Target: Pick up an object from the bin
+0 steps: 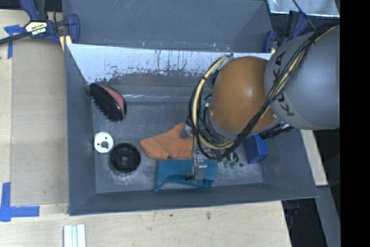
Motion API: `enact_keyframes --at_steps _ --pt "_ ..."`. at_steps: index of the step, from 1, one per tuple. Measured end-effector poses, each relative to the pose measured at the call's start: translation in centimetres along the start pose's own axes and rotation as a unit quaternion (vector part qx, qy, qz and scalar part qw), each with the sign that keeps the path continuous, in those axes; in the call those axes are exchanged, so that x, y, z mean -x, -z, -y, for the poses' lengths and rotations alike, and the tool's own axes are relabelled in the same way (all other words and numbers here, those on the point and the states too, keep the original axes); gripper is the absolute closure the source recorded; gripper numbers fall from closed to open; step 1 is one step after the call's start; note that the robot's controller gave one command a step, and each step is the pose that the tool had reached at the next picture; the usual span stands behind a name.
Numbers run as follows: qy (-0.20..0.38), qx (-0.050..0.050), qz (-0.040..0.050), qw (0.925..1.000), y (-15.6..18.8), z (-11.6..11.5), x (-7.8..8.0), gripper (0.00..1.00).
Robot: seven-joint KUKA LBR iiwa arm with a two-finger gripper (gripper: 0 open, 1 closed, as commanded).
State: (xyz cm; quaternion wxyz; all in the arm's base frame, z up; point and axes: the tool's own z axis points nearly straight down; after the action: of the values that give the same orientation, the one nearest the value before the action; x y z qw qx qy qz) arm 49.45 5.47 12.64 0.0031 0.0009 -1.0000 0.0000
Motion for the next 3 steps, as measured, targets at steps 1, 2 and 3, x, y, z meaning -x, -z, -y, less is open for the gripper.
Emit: enact_keyframes --at_steps 1,2,3 --pt "-0.001 0.000 0.0042 1.0000 0.4 0.0 0.2 0.00" --pt "0.035 -0.001 0.0024 0.9994 -5.4 -1.3 -1.0 0.00" --pt "-0.052 0.001 0.0062 0.9986 -1.3 -2.2 -0.9 0.00"
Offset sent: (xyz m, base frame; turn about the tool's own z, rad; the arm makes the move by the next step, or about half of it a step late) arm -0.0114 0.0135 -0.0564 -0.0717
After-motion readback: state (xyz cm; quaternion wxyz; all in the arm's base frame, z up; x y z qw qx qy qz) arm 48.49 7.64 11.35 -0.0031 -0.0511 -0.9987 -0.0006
